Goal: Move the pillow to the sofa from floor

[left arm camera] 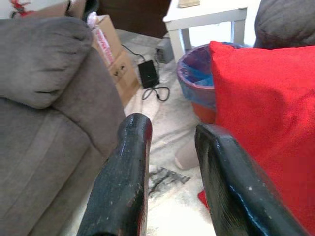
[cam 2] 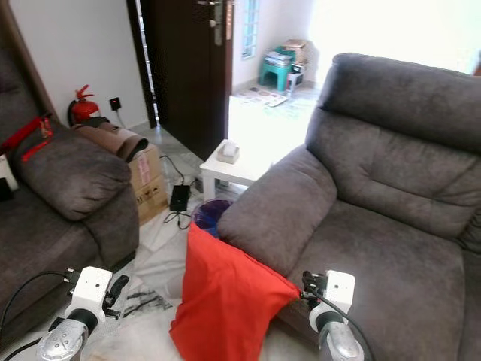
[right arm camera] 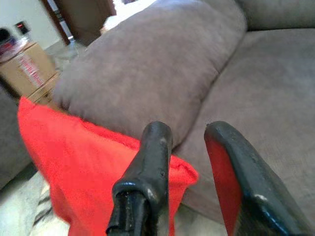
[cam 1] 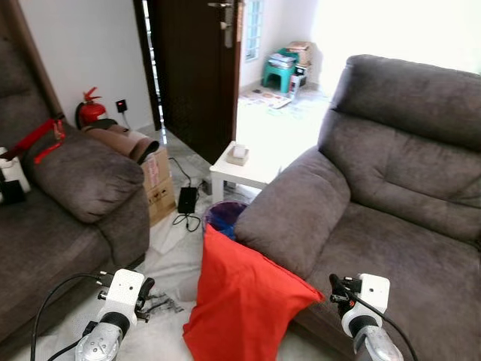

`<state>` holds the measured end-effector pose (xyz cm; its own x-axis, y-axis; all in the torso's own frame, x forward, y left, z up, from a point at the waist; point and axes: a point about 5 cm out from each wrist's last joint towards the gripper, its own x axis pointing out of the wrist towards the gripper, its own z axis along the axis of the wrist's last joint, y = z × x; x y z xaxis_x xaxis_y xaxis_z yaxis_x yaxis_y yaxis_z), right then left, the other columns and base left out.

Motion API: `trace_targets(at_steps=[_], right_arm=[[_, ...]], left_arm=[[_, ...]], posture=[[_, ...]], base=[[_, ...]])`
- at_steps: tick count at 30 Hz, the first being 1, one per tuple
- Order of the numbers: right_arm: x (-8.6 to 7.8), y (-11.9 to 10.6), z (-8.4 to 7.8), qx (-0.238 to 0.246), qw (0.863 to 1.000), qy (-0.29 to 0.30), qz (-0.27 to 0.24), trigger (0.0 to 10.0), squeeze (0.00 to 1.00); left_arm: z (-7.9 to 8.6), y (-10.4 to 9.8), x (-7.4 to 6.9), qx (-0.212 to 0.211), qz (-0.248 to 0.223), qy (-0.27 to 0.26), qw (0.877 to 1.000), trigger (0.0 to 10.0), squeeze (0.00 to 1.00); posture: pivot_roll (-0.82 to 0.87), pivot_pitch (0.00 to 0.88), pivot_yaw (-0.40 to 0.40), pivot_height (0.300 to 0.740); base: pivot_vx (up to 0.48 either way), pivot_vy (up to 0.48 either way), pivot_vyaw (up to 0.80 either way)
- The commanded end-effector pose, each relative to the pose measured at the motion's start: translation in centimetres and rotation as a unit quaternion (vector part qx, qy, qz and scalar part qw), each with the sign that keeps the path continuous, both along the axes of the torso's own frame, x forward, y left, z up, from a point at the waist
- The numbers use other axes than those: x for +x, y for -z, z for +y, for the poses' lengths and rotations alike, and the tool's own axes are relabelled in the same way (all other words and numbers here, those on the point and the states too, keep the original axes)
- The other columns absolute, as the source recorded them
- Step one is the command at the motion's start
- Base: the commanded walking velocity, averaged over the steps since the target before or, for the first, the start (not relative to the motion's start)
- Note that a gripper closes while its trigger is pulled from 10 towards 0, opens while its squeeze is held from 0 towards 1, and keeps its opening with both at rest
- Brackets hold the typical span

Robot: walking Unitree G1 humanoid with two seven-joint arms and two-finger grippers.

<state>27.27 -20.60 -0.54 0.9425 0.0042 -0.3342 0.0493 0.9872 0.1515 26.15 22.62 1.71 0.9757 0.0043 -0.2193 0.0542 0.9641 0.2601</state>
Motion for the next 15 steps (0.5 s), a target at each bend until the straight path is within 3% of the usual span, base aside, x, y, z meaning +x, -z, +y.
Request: trace_targets(at_steps=[1,8,15], right_arm=[[-0.02,0.03,0.02,-0.004,1.000,-0.011,0.003,10.0,0.00],[-0.34,0.26,-0.39,-0.002,1.000,-0.004,0.009,10.0,0.00],[-0.83,0.84,0.22,-0.003,1.000,-0.014,0.021,10.0,0.00]], left_arm=[[0.17,-0.06,0.05,-0.010,-0.001,-0.012,1.000,10.0,0.00],[0.19,-0.43,0.39,-0.024,-0.009,-0.018,1.000,10.0,0.00],[-0.07,-0.27,0.33,-0.031,-0.006,-0.018,0.999,10.0,0.00]], posture=[[0.11,0.008,-0.006,0.656],[0.10,0.012,-0.004,0.656],[0.11,0.018,-0.003,0.656]], base=[[0.000,0.000,0.00],[0.000,0.000,0.00],[0.000,0.000,0.00]])
